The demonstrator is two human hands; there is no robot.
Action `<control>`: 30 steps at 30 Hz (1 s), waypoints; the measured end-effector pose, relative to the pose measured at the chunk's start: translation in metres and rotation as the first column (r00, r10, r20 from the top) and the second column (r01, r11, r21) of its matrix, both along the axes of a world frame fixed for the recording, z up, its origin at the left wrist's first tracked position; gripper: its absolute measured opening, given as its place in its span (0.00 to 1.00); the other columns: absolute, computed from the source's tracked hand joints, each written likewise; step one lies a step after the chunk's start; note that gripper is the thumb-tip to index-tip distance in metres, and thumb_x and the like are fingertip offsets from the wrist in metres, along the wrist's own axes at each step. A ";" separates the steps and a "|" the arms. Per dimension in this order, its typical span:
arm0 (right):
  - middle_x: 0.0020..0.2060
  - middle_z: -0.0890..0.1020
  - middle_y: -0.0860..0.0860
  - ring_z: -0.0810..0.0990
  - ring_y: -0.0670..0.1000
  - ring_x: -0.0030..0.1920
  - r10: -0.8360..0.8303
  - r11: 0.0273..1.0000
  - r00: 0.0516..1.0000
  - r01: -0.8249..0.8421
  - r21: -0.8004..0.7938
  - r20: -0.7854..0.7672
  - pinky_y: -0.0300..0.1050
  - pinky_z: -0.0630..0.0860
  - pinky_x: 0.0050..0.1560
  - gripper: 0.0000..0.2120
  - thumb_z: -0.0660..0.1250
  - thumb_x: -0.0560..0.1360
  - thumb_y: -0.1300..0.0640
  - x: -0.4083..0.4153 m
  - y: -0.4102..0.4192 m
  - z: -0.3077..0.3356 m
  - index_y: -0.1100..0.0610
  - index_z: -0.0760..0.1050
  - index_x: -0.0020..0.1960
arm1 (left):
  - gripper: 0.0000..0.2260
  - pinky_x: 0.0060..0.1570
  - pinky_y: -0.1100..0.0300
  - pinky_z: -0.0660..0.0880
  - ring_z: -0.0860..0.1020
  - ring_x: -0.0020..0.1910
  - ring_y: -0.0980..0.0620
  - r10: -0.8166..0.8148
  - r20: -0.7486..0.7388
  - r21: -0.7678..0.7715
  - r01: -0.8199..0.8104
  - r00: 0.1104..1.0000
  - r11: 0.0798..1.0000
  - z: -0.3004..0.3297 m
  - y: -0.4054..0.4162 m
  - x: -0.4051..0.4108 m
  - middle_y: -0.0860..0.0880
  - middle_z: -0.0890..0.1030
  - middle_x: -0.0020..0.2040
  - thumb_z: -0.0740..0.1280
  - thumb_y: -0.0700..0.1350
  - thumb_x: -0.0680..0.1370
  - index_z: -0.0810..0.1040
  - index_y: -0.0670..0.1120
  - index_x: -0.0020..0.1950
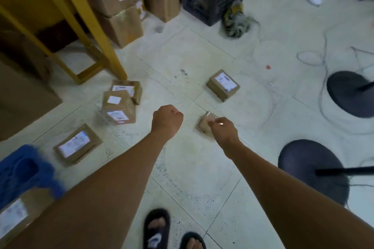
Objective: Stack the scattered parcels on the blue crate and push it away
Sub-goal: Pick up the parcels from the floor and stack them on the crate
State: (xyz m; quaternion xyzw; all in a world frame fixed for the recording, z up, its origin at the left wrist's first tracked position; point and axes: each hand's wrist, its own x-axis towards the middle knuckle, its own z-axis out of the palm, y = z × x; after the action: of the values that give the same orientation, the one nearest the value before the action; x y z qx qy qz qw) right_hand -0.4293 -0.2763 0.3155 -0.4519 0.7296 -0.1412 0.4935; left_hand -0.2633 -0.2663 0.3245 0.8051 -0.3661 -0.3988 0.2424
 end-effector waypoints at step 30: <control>0.54 0.78 0.58 0.79 0.59 0.53 -0.469 0.883 0.874 0.462 0.085 0.125 0.56 0.80 0.54 0.12 0.64 0.72 0.58 -0.055 -0.113 -0.379 0.56 0.70 0.55 | 0.16 0.53 0.55 0.74 0.77 0.53 0.47 -0.178 -0.297 0.092 0.213 0.938 0.973 -0.383 -0.129 -0.083 0.47 0.80 0.53 0.58 0.48 0.76 0.78 0.47 0.61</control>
State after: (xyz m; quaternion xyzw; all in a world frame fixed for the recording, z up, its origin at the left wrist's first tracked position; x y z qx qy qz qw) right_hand -0.4847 -0.3891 -0.0632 -0.2389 0.7833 -0.2683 0.5073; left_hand -0.3462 -0.3954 -0.0588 0.7116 -0.3801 -0.5551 0.2023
